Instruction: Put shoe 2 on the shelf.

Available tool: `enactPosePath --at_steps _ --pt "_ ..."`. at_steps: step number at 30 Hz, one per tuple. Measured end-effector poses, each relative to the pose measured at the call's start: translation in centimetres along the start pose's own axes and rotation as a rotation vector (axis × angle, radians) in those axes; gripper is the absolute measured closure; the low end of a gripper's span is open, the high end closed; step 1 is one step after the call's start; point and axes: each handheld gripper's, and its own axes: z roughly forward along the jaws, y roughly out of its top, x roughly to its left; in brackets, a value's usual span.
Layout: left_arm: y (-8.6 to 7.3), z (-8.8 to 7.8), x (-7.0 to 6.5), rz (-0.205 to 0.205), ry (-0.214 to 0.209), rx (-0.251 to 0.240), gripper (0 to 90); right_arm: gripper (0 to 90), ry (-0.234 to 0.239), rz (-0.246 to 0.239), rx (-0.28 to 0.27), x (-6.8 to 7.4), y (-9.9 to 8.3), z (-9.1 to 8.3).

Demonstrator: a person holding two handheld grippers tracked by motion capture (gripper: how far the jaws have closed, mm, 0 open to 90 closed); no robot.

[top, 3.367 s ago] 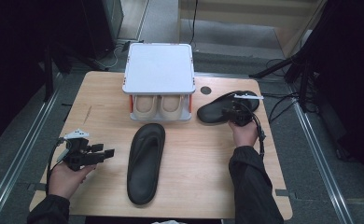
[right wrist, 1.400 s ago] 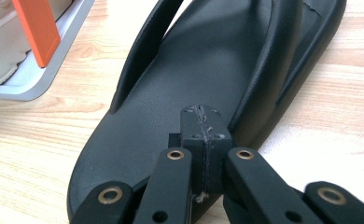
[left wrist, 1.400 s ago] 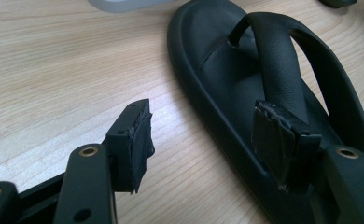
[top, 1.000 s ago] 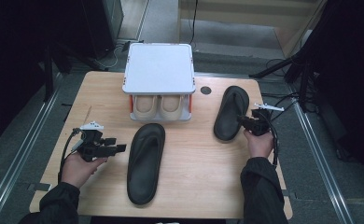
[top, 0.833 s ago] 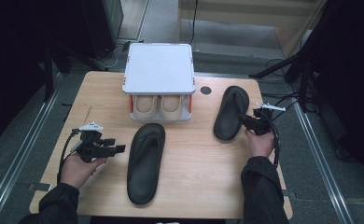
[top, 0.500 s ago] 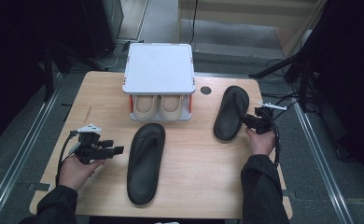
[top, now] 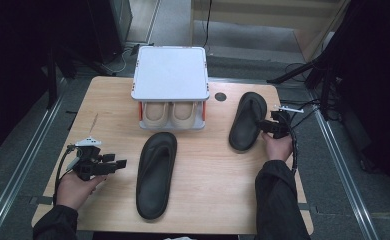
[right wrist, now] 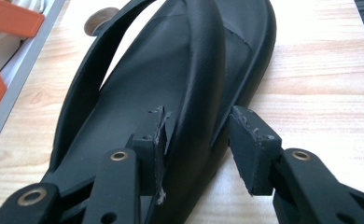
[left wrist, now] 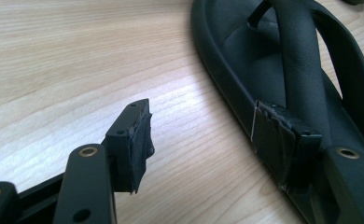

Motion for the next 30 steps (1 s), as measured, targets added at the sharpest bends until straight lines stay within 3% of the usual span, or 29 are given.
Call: enactPosePath --at_steps 14,20,30 --pt "-1.3 -1.1 0.5 -0.041 0.033 -0.01 38.0 58.2 -0.025 0.023 -0.001 -0.1 1.0 1.6" --pt "-1.3 -1.1 0.5 -0.042 0.033 -0.009 38.0 68.1 -0.023 0.029 -0.015 0.0 1.1 1.5" --pt "-1.3 -1.1 0.5 -0.043 0.031 -0.012 38.0 73.0 -0.022 0.051 -0.017 -0.1 1.2 1.5"
